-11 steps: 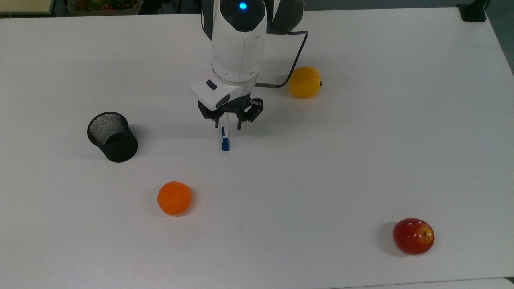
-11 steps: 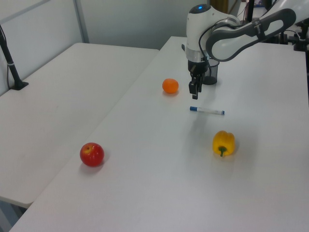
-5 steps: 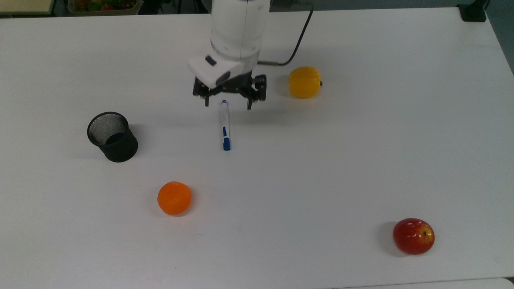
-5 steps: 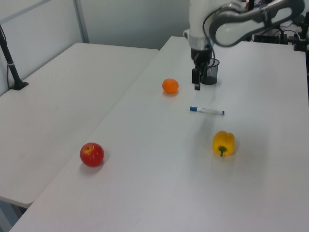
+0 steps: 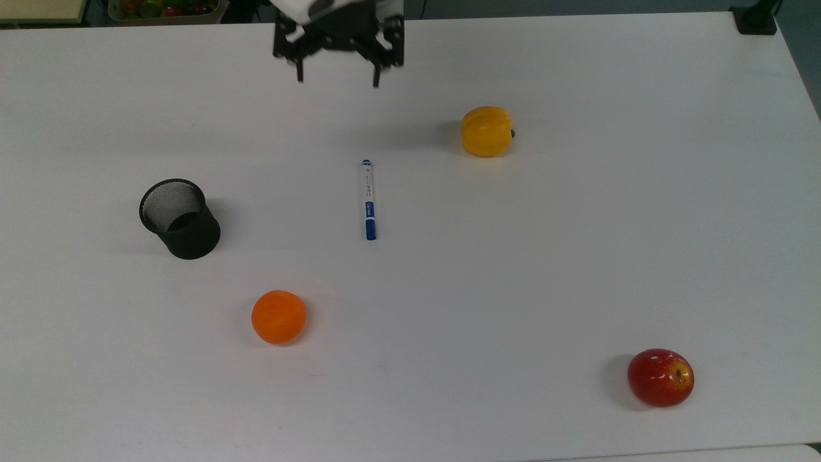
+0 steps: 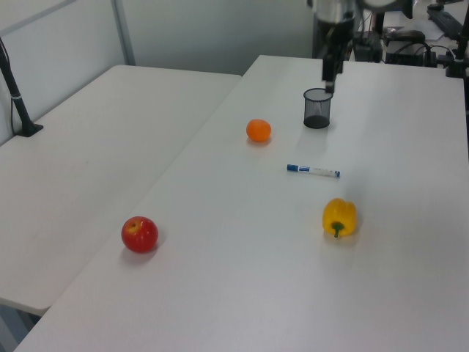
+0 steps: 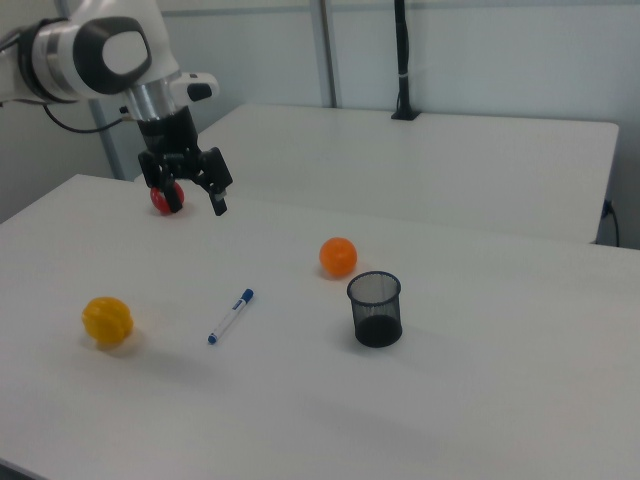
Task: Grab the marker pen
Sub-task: 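Open the gripper, release the marker and raise the gripper away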
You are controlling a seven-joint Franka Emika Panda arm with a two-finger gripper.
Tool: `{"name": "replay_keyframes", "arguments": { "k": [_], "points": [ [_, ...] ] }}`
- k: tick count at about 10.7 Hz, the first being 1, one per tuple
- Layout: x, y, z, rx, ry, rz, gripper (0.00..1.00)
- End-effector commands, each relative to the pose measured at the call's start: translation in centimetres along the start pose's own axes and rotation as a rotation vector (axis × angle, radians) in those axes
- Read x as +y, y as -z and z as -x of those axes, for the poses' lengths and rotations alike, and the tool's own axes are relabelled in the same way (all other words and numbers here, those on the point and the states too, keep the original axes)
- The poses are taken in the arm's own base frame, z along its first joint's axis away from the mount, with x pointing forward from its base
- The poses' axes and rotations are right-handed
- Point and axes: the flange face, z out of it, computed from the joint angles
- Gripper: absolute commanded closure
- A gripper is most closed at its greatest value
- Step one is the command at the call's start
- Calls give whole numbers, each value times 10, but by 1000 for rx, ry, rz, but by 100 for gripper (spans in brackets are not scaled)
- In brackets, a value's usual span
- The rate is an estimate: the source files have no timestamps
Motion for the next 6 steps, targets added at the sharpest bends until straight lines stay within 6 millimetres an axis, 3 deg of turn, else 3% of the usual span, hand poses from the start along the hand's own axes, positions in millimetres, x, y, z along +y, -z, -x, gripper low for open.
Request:
{"name": "replay_keyframes", "arguments": {
  "k": [1, 6],
  "points": [
    [23, 26, 46, -24, 5, -14, 0],
    [36, 32, 49, -16, -34, -52, 0]
  ]
}}
